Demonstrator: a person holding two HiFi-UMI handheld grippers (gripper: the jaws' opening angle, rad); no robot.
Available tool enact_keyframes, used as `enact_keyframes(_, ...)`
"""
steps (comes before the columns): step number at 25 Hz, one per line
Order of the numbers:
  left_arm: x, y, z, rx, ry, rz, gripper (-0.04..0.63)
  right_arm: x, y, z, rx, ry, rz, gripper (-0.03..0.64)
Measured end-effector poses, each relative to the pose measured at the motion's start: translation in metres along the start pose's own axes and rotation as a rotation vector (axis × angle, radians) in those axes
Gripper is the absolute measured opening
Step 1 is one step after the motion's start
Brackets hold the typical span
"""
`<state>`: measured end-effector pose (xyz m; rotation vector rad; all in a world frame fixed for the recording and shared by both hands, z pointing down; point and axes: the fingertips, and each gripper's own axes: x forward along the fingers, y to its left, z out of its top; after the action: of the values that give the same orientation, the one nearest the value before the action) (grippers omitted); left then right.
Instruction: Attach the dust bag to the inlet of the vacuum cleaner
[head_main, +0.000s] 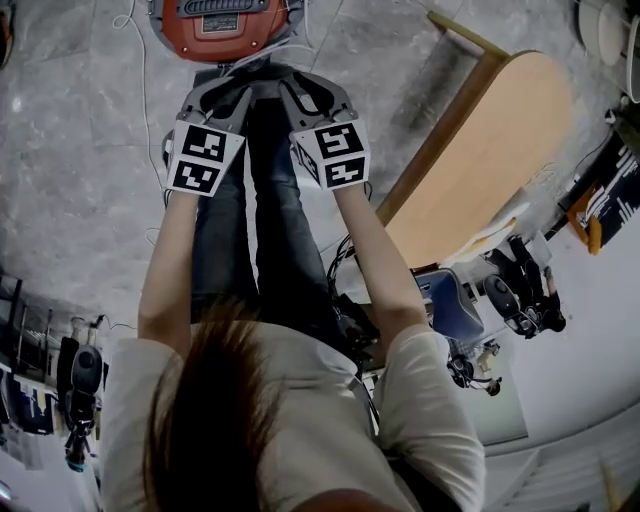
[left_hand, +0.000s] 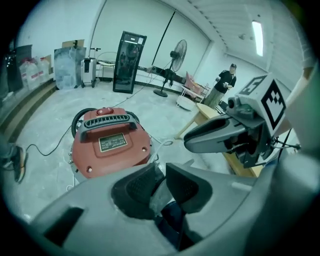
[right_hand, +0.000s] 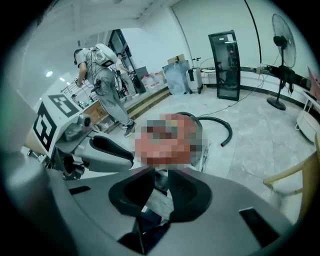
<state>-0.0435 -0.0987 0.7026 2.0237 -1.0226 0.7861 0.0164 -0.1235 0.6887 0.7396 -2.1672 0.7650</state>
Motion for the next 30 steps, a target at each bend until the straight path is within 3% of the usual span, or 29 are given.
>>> enact_keyframes(6, -0.019, 0.001, 0.02, 0.043, -0.045, 0.047, 0.022, -0.02, 0.001, 0.026, -0.06, -0.037, -0.037, 0.006)
enact_keyframes(13, -0.057, -0.002, 0.055, 0.053, -0.117, 0.089, 0.018, -0.049, 0.008, 0.058, -0.045, -0.058, -0.062, 0.002)
enact_keyframes(30, -0.196, -0.01, 0.17, 0.078, -0.316, 0.114, 0.017, -0.171, 0.077, 0.229, -0.022, -0.32, -0.133, 0.002)
